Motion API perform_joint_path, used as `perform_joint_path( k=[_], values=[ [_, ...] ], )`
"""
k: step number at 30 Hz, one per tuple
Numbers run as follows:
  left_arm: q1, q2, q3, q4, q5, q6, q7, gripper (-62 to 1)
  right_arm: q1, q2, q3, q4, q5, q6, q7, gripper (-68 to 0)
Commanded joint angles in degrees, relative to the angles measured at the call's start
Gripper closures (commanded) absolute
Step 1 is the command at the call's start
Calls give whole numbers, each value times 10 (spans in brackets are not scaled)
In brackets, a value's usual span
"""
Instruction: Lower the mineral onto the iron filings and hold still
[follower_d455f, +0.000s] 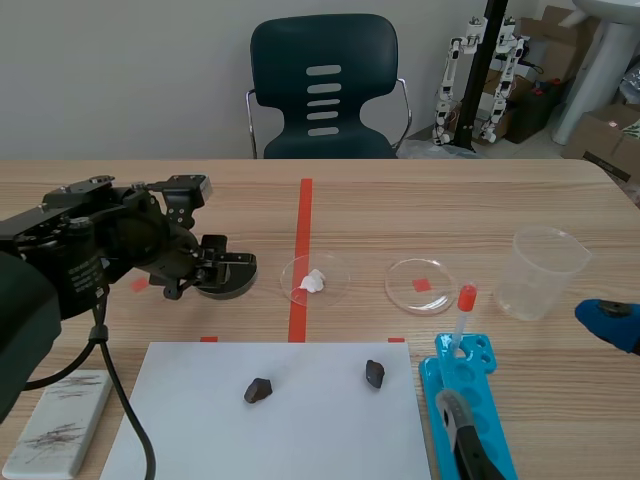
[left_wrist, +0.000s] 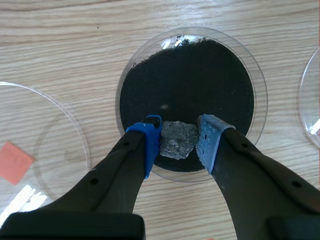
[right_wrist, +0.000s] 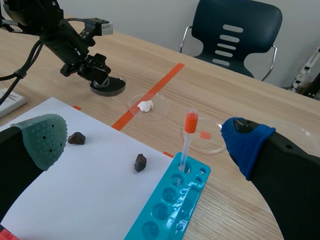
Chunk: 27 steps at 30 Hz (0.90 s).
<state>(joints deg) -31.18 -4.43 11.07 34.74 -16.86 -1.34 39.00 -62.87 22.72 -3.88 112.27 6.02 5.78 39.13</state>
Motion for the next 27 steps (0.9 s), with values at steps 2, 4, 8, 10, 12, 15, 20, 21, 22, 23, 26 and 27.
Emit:
perform_joint_path(
  k=[2,4,8,10,12,15,20,21,22,23,26,27],
  values=[
    [-14,5,-2,8,3,-6,-6,-70,0,6,0,5,6,0,9,-655],
    [-14,7,-2,8,6,-9,-5,-70,0,6,0,5,6,0,9,-655],
    [-14,9,-2,8,6,-10,-2,-70,0,6,0,5,6,0,9,-655],
    [-14,9,-2,8,6,-10,-1,-70,0,6,0,5,6,0,9,-655],
    [-14,9,-2,8,6,-10,-1,-70,0,6,0,5,6,0,9,-655],
    [-14,9,-2,8,6,-9,-1,-70,0,6,0,5,6,0,9,-655],
    [-14,9,-2,8,6,-9,-1,-70,0,6,0,5,6,0,9,-655],
    [-14,9,-2,8,6,-9,-1,-70,0,6,0,5,6,0,9,-655],
    [-14,9,-2,8,6,-9,-1,-70,0,6,0,5,6,0,9,-655],
    [-14,9,-2,8,6,-9,-1,-70,0,6,0,5,6,0,9,-655],
    [-14,9,-2,8,6,-9,-1,-70,0,6,0,5,6,0,9,-655],
    [-14,9,-2,8,6,-9,-1,-70,0,6,0,5,6,0,9,-655]
  ],
)
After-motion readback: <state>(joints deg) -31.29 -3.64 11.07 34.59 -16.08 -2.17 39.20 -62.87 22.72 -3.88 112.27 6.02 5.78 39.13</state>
